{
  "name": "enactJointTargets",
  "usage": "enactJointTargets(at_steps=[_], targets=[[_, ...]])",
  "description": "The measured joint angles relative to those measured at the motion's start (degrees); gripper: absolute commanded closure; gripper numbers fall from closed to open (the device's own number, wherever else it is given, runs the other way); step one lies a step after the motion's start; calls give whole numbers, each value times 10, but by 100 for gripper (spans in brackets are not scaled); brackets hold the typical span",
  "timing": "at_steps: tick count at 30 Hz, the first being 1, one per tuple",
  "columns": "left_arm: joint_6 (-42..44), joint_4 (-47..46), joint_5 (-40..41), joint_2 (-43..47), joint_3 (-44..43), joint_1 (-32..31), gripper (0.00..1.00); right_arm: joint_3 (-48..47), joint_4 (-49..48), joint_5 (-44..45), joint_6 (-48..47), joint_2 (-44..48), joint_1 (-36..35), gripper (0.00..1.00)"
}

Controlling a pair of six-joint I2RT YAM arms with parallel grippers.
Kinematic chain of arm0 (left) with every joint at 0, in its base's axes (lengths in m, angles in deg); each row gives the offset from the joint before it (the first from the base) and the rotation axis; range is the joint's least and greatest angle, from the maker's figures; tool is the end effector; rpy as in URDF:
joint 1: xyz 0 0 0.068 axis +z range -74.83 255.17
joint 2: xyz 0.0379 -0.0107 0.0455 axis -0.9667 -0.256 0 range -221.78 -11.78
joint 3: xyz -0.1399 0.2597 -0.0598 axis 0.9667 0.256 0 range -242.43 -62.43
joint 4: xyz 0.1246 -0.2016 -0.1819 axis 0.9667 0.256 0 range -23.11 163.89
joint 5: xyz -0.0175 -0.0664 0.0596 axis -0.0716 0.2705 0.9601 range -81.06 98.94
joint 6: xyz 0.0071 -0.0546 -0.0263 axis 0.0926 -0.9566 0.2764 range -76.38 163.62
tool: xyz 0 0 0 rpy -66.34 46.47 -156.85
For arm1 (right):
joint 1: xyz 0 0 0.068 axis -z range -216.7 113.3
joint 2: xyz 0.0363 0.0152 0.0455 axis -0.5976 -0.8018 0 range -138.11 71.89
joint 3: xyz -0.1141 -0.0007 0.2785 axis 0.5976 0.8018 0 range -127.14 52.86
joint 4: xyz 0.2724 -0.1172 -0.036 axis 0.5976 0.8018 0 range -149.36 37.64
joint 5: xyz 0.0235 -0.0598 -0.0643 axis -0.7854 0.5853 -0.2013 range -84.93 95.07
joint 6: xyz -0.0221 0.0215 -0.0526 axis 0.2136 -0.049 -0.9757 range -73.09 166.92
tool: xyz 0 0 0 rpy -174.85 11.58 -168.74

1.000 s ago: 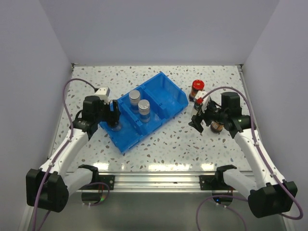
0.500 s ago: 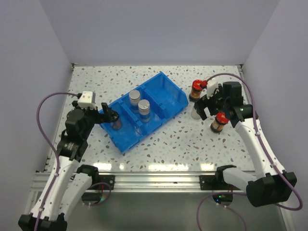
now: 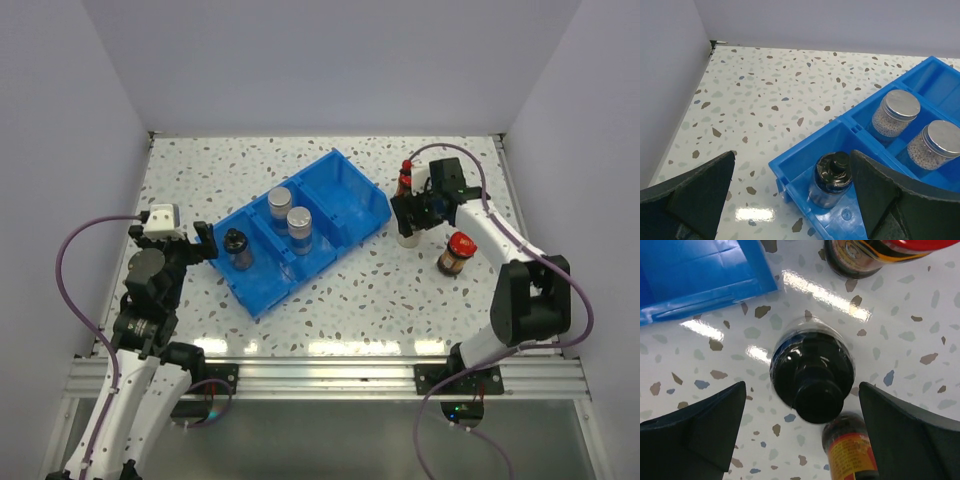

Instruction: Organize the condiment bottles

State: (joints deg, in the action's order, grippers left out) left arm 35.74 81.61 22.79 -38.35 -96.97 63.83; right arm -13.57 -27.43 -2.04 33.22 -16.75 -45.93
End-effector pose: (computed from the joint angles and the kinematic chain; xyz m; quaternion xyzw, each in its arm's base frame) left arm 0.1481 -0.0185 0.3296 -0.0577 0.7441 -0.0212 0.6652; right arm 0.3632 0.0648 0.2579 -0.2075 0.9268 0.0470 0.3094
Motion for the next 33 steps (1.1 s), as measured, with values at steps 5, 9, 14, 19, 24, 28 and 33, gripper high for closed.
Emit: enactJointTargets(at_steps=[5,9,14,19,24,28,33], targets=[[0,0,4,0,1,0,0,-6,-16,10,10,-37,0,3],[0,0,4,0,1,0,0,-22,-20,15,12,-57,0,11],[0,0,5,0,1,0,0,-33,-30,13,12,-72,0,41],[0,0,5,0,1,0,0,-36,-24,3,2,-73,0,94],[0,0,5,3,1,0,0,-36,26,-15,-31,-38,-10,100],[0,0,5,7,1,0,0,-44,86,-30,-69,51,-72,100],[0,0,10,19,1,0,0,-114,150,-106,-100,110,-211,100]])
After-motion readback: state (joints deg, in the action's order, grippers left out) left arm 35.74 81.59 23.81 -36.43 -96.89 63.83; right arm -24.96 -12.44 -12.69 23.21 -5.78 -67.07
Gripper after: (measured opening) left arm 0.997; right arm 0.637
